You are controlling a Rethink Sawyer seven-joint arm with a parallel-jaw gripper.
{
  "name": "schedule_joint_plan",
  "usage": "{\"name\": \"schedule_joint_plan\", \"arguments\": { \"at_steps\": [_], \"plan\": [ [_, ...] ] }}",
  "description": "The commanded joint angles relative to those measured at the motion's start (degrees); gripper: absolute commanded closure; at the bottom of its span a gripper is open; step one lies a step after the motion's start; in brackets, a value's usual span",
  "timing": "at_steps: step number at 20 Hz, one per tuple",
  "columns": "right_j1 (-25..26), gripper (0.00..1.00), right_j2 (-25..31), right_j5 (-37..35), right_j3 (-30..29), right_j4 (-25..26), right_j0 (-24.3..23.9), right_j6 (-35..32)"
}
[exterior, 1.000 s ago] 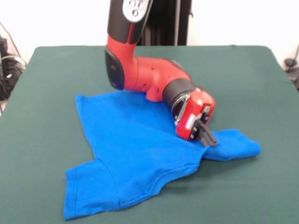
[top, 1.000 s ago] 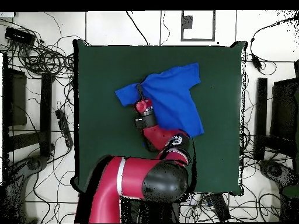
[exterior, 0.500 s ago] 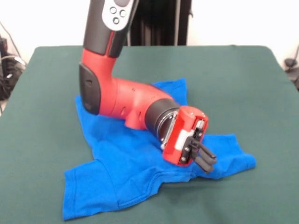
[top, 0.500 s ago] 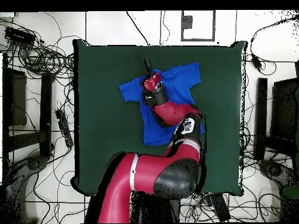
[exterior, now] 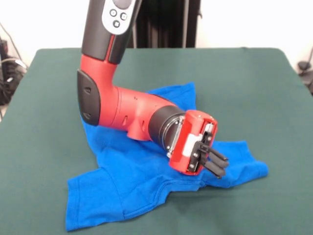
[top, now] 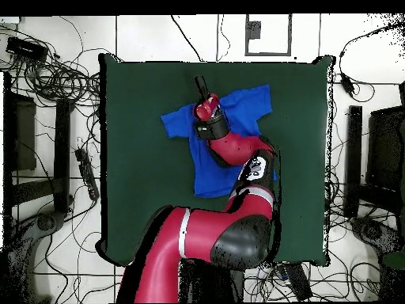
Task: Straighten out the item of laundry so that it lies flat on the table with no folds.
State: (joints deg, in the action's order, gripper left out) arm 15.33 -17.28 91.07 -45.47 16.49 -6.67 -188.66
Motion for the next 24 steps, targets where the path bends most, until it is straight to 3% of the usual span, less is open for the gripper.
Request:
{"name": "schedule_joint_plan", "arguments": {
  "at_steps": [1, 5, 9, 11, 24],
  "plan": [
    [17.97, 1.00, 9.05, 2.33, 2.25, 3.29, -0.65, -5.00],
    [16.74, 1.00, 5.70, -7.45, -0.22, 1.39, 0.84, 2.06],
    [11.22, 1.00, 3.19, -25.84, -8.42, -0.43, 3.75, 0.86],
    [10.35, 1.00, 3.16, -31.42, -9.30, -0.86, 4.21, 0.22],
    [9.96, 1.00, 3.76, -30.02, -9.48, -0.50, 4.11, 2.92]
  ]
}}
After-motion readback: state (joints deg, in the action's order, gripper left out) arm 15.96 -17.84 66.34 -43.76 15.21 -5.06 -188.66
